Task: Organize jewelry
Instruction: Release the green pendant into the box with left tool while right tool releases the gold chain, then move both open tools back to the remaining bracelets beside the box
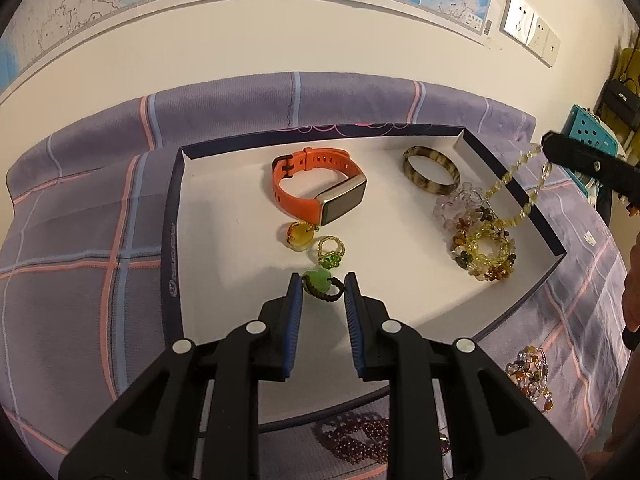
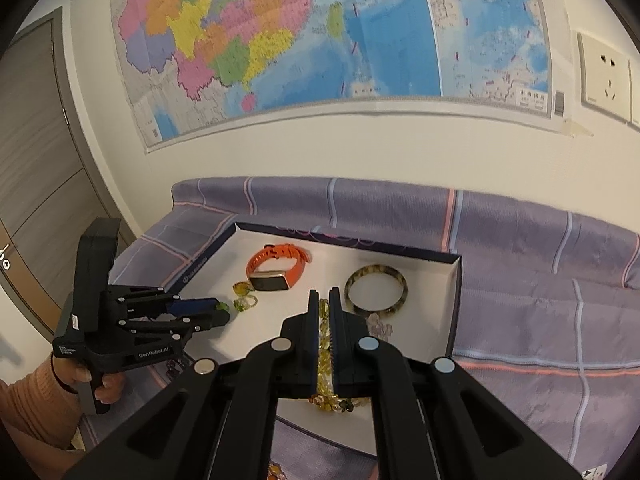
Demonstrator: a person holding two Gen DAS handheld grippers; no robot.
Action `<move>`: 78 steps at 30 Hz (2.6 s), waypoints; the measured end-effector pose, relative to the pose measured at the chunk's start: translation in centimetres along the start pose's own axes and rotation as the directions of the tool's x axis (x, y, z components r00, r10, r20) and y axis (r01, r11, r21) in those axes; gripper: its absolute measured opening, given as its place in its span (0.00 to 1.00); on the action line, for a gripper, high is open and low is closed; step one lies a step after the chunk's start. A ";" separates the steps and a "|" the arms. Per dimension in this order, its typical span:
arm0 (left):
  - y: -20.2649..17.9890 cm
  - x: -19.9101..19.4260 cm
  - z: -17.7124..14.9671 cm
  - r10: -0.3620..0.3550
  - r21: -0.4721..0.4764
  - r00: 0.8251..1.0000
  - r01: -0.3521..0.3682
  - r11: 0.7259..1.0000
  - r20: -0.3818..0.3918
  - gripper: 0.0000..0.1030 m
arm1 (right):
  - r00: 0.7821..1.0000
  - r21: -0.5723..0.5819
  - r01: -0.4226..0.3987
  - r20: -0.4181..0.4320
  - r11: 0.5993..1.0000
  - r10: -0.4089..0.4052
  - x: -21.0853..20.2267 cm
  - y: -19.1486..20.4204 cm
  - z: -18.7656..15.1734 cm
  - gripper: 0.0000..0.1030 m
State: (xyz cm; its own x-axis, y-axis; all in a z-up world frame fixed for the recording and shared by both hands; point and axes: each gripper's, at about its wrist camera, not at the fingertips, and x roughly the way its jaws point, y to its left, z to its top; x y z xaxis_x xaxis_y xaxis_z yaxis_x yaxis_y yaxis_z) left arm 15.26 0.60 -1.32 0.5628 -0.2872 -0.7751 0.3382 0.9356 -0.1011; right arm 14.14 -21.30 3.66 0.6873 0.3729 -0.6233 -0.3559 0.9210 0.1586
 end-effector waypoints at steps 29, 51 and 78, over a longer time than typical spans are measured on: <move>-0.4 1.0 0.3 0.024 0.012 1.000 -0.024 1.000 -0.004 0.24 | 0.992 0.066 0.028 -0.121 0.997 -0.020 4.5 -1.8 -2.8 0.06; -0.7 -7.1 -2.4 0.056 0.045 0.981 -0.066 0.997 0.183 0.50 | 0.998 -0.033 -0.004 -0.065 0.999 0.001 -1.8 1.7 -6.0 0.38; -0.3 -8.5 -9.5 0.024 -0.004 0.992 -0.024 1.000 0.124 0.51 | 0.975 -0.227 0.069 -0.189 0.972 -0.113 -0.6 9.0 -13.3 0.42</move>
State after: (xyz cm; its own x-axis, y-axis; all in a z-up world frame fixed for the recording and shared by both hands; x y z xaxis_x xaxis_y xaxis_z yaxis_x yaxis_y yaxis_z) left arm 3.16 4.71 -0.62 0.6601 -0.2875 -0.6939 0.3213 0.9431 -0.0851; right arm 2.10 -14.79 -4.71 0.5912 0.2379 -0.7706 -0.4416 0.8950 -0.0625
